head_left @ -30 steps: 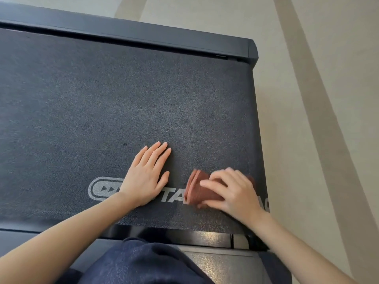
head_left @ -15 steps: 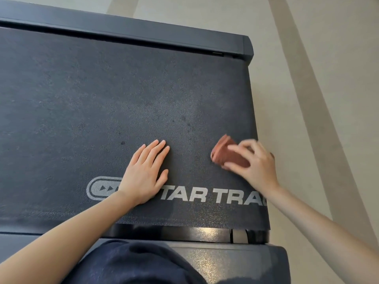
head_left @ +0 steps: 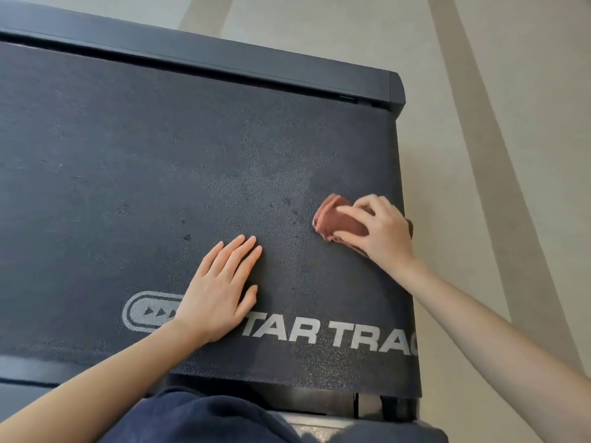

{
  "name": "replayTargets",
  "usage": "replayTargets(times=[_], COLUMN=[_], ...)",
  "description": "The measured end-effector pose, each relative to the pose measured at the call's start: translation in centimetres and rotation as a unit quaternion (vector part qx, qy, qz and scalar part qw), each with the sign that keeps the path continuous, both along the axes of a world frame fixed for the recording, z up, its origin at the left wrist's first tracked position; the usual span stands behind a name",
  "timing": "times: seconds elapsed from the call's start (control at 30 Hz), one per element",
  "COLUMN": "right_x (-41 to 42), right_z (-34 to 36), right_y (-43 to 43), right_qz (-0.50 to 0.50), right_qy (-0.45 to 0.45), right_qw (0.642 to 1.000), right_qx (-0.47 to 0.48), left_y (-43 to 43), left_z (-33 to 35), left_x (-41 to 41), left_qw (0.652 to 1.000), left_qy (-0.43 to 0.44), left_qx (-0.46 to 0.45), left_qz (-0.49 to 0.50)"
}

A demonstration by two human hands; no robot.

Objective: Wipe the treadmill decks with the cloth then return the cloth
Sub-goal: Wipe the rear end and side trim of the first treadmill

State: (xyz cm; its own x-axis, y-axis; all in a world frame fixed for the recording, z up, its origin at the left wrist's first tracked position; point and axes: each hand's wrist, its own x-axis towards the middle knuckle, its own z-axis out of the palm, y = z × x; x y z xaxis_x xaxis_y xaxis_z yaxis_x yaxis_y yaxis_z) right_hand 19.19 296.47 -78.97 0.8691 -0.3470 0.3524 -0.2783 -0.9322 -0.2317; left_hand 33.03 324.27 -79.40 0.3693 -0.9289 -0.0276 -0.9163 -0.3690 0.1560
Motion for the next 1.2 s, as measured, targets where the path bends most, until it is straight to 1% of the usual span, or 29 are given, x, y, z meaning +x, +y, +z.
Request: replayTargets(times=[0.13,0.23,0.3,0.37,0.43,0.5,0.6,0.7,0.77,0.87,0.93,0.97,1.0,1.07,1.13,1.17,1.2], right_x=[6.7,11.4,13.9,15.1,15.2,14.6,13.3,10.8,8.9,8.1,9.5,10.6,11.9,14.7,17.0,17.8,18.3], right_z=[0.2,0.1,-0.1,-0.3,-0.4,-0.1,0.5,0.7,0.6,0.6,0.8,0.9,0.9,0.9,0.4,0.3,0.2], right_y=[-4.2,-6.8,-7.2,-6.7,-5.8,-4.2,0.3,5.6,7.7,7.3,5.5,4.6,3.7,2.9,3.0,3.5,4.3], right_qz=[-0.059,-0.132,-0.185,-0.225,-0.237,-0.2,-0.093,0.011,0.093,0.215,0.247,0.233,0.195,0.066,-0.066,-0.109,-0.133], right_qy=[0.028,0.032,0.034,0.027,0.024,0.028,0.034,0.043,0.039,0.037,0.037,0.039,0.041,0.051,0.064,0.064,0.061], right_qw=[0.998,0.99,0.981,0.973,0.971,0.979,0.995,0.999,0.995,0.974,0.962,0.965,0.974,0.996,0.995,0.991,0.988], right_qx=[0.021,0.042,0.047,0.032,0.031,0.039,0.029,0.024,0.006,-0.053,-0.106,-0.115,-0.103,-0.04,0.027,0.046,0.05], left_y=[0.0,0.1,0.1,0.1,0.0,0.0,0.1,0.3,0.8,3.2,5.4,6.5,7.5,8.9,9.6,9.7,9.8], left_z=[0.0,0.1,0.0,0.0,-0.1,-0.1,0.0,0.2,0.5,0.7,0.9,1.0,1.0,0.4,-0.5,-0.8,-1.0], left_x=[0.1,0.2,0.3,0.3,0.3,0.4,0.4,0.3,0.3,1.5,3.0,3.9,4.7,5.5,5.6,5.6,5.6], left_qw=[1.0,1.0,1.0,1.0,1.0,1.0,1.0,1.0,0.998,0.992,0.981,0.972,0.962,0.945,0.94,0.939,0.939], left_qy=[0.003,0.003,0.009,0.014,0.013,0.012,0.006,0.006,0.006,-0.016,-0.028,-0.029,-0.026,-0.015,-0.009,-0.01,-0.012], left_qx=[-0.006,-0.011,-0.015,-0.019,-0.022,-0.021,-0.016,-0.021,-0.042,-0.069,-0.066,-0.062,-0.056,-0.041,-0.029,-0.028,-0.027], left_qz=[0.004,0.003,0.004,0.006,0.005,0.003,0.0,0.013,0.04,0.103,0.178,0.223,0.267,0.325,0.341,0.342,0.343])
